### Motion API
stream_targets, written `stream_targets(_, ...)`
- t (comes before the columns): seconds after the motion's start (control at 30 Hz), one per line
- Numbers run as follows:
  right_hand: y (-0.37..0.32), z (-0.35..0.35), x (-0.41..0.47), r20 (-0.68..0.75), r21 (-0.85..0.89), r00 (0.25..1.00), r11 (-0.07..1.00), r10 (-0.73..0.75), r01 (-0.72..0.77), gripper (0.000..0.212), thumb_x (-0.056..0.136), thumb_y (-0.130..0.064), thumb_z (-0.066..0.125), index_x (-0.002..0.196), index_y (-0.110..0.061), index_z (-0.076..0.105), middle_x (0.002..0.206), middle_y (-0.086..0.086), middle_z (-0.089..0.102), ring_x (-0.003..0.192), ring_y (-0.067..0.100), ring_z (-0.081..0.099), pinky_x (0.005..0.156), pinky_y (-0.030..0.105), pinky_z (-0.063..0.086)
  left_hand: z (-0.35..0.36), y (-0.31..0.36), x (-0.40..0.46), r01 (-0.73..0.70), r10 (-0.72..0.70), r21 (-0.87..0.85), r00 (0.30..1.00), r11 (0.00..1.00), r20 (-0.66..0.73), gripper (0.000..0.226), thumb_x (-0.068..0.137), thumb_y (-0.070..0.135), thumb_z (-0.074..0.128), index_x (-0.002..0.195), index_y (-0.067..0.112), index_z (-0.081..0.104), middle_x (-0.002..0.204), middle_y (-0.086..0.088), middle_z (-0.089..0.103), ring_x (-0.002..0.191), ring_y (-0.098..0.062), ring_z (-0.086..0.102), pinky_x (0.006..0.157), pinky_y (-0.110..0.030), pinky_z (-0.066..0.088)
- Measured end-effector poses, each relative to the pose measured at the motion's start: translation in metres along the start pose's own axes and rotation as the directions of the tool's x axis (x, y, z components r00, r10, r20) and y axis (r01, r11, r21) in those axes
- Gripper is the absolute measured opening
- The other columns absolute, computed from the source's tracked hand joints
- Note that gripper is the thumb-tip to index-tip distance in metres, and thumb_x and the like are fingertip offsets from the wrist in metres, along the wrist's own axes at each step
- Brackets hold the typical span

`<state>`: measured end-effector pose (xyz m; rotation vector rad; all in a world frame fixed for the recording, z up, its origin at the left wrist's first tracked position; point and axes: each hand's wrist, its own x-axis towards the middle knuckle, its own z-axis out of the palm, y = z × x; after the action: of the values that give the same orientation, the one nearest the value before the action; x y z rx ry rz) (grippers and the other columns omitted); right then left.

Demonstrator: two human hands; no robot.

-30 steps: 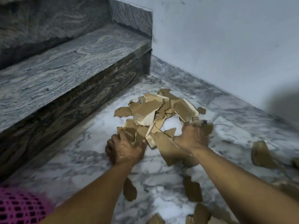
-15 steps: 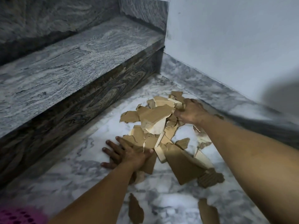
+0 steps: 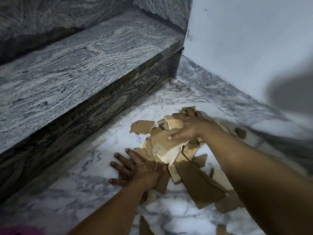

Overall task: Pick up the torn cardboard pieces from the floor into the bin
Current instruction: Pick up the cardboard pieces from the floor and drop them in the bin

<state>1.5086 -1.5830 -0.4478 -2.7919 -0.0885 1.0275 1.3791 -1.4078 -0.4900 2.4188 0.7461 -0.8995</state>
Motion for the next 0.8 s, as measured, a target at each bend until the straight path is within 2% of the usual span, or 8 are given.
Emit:
stream_targets(0.17,0.01,0.027,-0.041,-0.034,-0.052,0.998,0.997,-0.054,0.052,0.104,0.061,-0.065,0.077,0.147,-0.049,0.022,0.157,-0.008,0.009,0.144,0.031,0.01,0.106,0.053,0.031,0.0,-0.004,-0.004,-0.062,0.063,0.021,0.996,0.998,-0.068,0.123,0.073,0.067,0.061,0.144,0.03,-0.032,0.14,-0.022,-0.05,0.133,-0.046,-0.039,0.106,-0.073,-0.006)
stream_targets(0.3,0.017,0.053,-0.08,-0.059,-0.044,0.997,0.998,-0.051,0.048,0.087,0.057,-0.056,0.083,0.13,-0.042,0.039,0.141,-0.003,0.027,0.133,0.029,0.024,0.095,0.051,0.041,0.01,-0.022,-0.011,-0.201,0.205,0.042,0.964,0.979,-0.168,0.101,0.073,0.06,0.065,0.148,0.042,0.0,0.151,-0.011,-0.038,0.139,-0.042,-0.031,0.107,-0.069,-0.007)
stream_targets(0.37,0.019,0.067,-0.099,-0.045,-0.114,0.998,0.992,-0.049,0.044,0.09,0.055,-0.053,0.085,0.13,-0.039,0.038,0.135,-0.001,0.035,0.126,0.029,0.033,0.094,0.052,0.043,0.015,-0.036,-0.019,-0.267,0.266,0.03,0.937,0.963,-0.227,0.087,0.067,0.05,0.073,0.138,0.044,0.022,0.158,-0.004,-0.02,0.144,-0.039,-0.015,0.113,-0.065,0.002)
stream_targets(0.43,0.02,0.081,-0.117,-0.031,-0.193,0.996,0.979,-0.078,0.071,0.091,0.057,-0.047,0.085,0.132,-0.037,0.035,0.129,0.0,0.043,0.122,0.028,0.04,0.095,0.052,0.043,0.016,-0.046,-0.032,-0.324,0.314,0.002,0.915,0.946,-0.255,0.074,0.054,0.045,0.08,0.114,0.043,0.036,0.151,-0.003,0.011,0.135,-0.036,0.018,0.107,-0.059,0.026)
stream_targets(0.5,0.02,0.092,-0.133,-0.021,-0.211,0.994,0.972,-0.108,0.101,0.084,0.064,-0.033,0.083,0.134,-0.035,0.035,0.128,0.0,0.049,0.119,0.028,0.046,0.098,0.051,0.041,0.013,-0.053,-0.047,-0.349,0.344,0.02,0.91,0.937,-0.231,0.068,0.052,0.041,0.084,0.103,0.039,0.039,0.134,-0.001,0.027,0.12,-0.031,0.031,0.098,-0.049,0.036)
stream_targets(0.67,0.019,0.114,-0.171,0.047,-0.111,0.986,0.98,-0.16,0.164,0.071,0.074,-0.009,0.071,0.131,-0.035,0.038,0.115,0.001,0.059,0.103,0.023,0.056,0.087,0.037,0.041,0.009,-0.075,-0.072,-0.402,0.396,-0.099,0.916,0.91,-0.068,0.074,0.056,0.021,0.089,0.119,0.026,0.05,0.12,-0.002,0.059,0.106,-0.03,0.058,0.089,-0.042,0.051)
stream_targets(0.73,0.025,0.124,-0.186,0.081,-0.009,0.978,0.981,-0.191,0.192,0.07,0.074,-0.003,0.07,0.128,-0.037,0.04,0.119,-0.001,0.054,0.1,0.021,0.055,0.079,0.032,0.046,0.013,-0.084,-0.081,-0.407,0.414,-0.146,0.91,0.902,0.021,0.083,0.055,0.017,0.089,0.129,0.021,0.052,0.122,-0.004,0.062,0.107,-0.028,0.06,0.088,-0.043,0.054)
stream_targets(0.8,0.037,0.127,-0.199,0.063,0.239,0.979,0.955,-0.194,0.174,0.082,0.072,-0.002,0.074,0.137,-0.036,0.036,0.12,-0.005,0.047,0.102,0.021,0.056,0.079,0.033,0.052,0.016,-0.09,-0.087,-0.403,0.424,-0.187,0.901,0.896,0.088,0.081,0.058,0.011,0.087,0.131,0.016,0.052,0.123,-0.007,0.061,0.108,-0.028,0.059,0.09,-0.044,0.054)
